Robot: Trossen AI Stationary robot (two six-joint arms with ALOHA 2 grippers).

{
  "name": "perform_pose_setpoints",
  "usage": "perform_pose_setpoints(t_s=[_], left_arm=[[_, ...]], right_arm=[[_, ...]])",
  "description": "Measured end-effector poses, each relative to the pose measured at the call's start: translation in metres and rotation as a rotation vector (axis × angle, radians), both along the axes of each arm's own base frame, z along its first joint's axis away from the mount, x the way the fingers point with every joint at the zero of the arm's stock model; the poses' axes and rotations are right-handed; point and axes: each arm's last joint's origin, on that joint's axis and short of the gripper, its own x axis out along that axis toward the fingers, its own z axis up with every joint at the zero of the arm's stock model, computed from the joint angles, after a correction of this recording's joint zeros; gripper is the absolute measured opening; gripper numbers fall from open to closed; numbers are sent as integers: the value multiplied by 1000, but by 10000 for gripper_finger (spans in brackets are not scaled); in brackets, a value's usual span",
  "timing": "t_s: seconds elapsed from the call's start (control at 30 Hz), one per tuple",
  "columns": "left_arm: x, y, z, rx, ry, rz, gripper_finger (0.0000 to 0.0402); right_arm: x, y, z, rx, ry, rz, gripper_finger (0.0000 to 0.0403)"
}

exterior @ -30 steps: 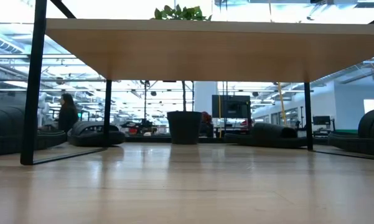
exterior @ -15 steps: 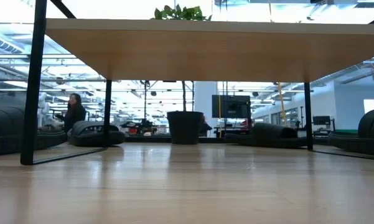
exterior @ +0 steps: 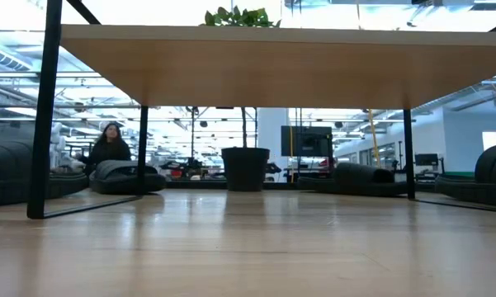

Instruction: Pick and place slides into the shelf

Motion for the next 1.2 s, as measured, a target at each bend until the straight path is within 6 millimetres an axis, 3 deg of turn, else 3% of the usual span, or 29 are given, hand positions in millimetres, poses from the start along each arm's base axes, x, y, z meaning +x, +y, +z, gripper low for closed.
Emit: perform_pose_setpoints(t_s=[0.5,0.93,1.2], left_arm=[[0,0,0,0,0,0,26],[0,0,0,0,0,0,26],[0,0,0,0,0,0,26]], right_arm=[[3,-1,4,11,-37,-31,0],[8,-1,11,352,-94,-73,0],[10,-2,10,354,-90,-75,0]])
